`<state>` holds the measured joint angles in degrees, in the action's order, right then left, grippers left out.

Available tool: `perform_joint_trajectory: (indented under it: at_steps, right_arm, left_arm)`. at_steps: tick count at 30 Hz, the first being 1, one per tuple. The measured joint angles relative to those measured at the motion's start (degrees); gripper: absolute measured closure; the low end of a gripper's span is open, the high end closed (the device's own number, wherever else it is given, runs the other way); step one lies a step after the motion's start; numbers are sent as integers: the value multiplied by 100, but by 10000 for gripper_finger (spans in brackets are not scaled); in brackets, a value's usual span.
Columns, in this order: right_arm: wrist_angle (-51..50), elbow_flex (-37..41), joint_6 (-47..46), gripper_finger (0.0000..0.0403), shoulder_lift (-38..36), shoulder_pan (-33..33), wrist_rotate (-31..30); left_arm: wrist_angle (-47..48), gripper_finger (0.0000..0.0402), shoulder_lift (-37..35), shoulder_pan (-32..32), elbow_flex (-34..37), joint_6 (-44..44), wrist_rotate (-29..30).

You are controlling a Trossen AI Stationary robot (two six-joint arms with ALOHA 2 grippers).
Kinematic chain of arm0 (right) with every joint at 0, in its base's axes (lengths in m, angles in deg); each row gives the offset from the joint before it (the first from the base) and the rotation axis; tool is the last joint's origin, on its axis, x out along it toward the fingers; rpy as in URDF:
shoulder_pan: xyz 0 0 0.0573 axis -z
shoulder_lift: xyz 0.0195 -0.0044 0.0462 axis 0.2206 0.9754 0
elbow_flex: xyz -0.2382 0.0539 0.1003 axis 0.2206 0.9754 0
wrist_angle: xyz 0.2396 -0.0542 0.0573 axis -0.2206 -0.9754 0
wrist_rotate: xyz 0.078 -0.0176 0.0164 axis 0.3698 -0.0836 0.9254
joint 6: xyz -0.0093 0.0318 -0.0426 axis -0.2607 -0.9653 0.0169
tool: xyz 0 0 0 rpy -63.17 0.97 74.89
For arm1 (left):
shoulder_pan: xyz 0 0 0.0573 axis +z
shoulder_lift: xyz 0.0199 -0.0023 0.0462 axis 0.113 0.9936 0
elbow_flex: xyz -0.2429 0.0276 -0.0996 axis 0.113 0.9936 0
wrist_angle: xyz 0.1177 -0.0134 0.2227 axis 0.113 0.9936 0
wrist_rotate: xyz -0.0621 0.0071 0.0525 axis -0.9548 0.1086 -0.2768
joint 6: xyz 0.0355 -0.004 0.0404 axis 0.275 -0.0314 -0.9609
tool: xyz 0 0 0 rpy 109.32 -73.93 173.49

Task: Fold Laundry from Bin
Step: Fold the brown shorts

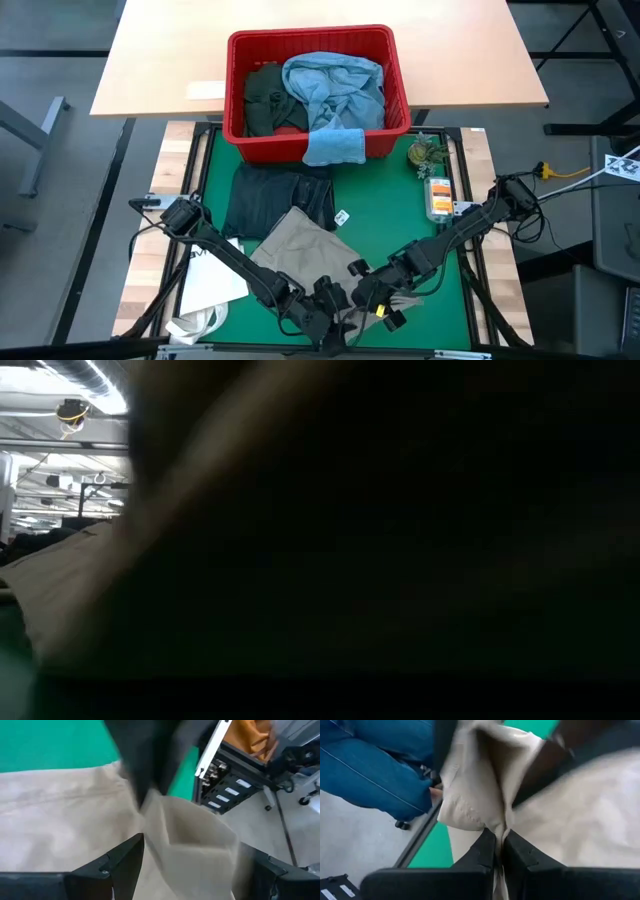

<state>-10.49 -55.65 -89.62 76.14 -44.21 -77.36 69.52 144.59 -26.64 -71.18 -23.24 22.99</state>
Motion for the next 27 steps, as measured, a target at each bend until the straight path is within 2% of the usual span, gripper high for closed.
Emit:
perform_joint_trajectory:
  at_steps: [21,24,27]
  right_arm:
    - [165,0,0,382,0,2,155]
    - [164,0,0,382,0,2,155]
    - [166,0,0,382,0,0,153]
  left_arm:
    - [374,212,0,-133,0,0,-38]
    - [376,240,0,-122,0,0,-23]
    - [371,291,0,-124,0,2,-19]
